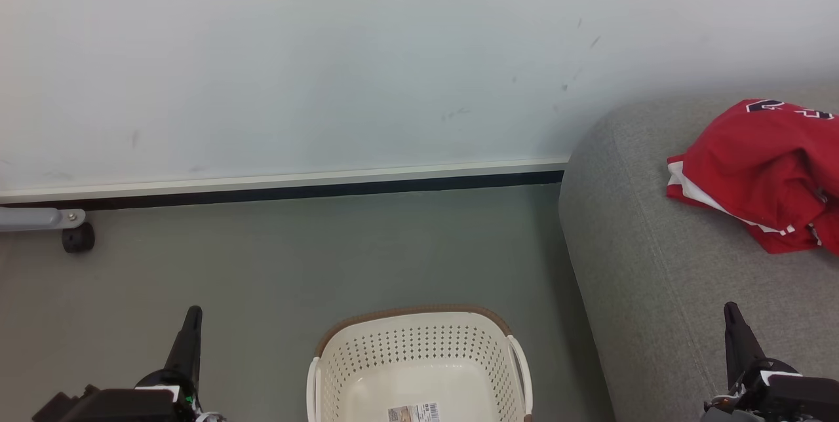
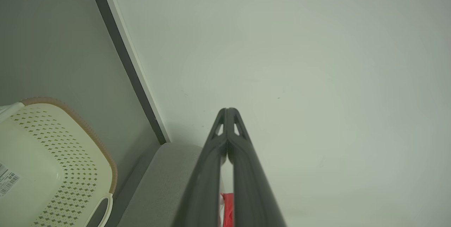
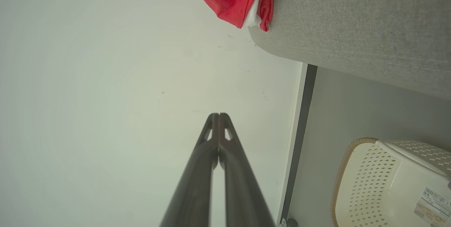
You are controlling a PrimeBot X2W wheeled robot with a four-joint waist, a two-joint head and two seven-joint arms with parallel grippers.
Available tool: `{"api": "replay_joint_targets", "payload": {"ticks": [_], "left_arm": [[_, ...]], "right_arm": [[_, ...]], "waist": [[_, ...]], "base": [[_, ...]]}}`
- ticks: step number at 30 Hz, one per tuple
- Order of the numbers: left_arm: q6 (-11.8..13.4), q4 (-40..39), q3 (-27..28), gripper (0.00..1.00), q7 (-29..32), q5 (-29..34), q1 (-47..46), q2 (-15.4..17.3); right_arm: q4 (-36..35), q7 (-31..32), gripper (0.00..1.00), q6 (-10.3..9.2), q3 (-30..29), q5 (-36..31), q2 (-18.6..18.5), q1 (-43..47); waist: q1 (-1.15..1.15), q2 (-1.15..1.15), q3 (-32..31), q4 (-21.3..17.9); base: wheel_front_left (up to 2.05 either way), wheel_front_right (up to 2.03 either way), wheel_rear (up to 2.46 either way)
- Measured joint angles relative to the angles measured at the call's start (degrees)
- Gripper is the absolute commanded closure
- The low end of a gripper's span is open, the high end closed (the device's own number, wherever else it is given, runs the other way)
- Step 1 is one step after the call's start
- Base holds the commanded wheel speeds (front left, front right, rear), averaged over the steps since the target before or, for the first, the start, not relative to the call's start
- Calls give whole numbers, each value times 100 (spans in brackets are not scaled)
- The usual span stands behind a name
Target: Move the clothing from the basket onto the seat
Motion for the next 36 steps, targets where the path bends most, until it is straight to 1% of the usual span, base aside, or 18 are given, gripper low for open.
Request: {"api": "replay_joint_targets", "payload": {"ticks": [36], "left_arm": [[0, -1, 0, 100, 0, 0, 0, 0]], "right_arm": [[0, 0, 100, 0, 0, 0, 0, 0]], "waist": [[0, 0, 0, 0]], "base": [[0, 0, 0]]}}
